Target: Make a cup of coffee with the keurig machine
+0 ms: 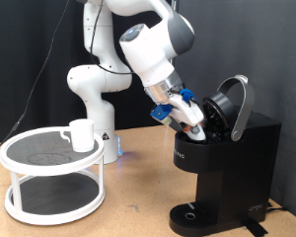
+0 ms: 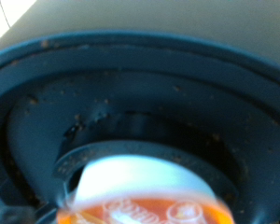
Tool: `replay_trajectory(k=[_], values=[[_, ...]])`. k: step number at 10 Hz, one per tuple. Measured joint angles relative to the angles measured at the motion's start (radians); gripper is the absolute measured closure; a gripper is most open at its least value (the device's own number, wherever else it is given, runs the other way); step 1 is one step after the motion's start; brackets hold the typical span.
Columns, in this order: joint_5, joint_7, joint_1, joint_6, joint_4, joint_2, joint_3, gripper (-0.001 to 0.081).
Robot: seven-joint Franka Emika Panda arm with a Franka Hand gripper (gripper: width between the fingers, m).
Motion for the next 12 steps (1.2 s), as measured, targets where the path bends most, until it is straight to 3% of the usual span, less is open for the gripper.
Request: replay_trajectory(k=[1,2,3,7,12], values=[[0.004,-0.002,0.0,0.0,0.0,0.005,0.0,0.0213],[0.012,-0.01,0.0,-0.004,0.0,0.007,0.0,0.0213],[0.026,-0.026,-0.001,-0.017,0.002,0.006,-0.002,0.0102],[0.075,-0.099,-0.017,-0.18,0.015,-0.067,-0.05,0.0072],[0.143,-0.094,-0.021,-0.215,0.025,-0.096,-0.081,0.0072]])
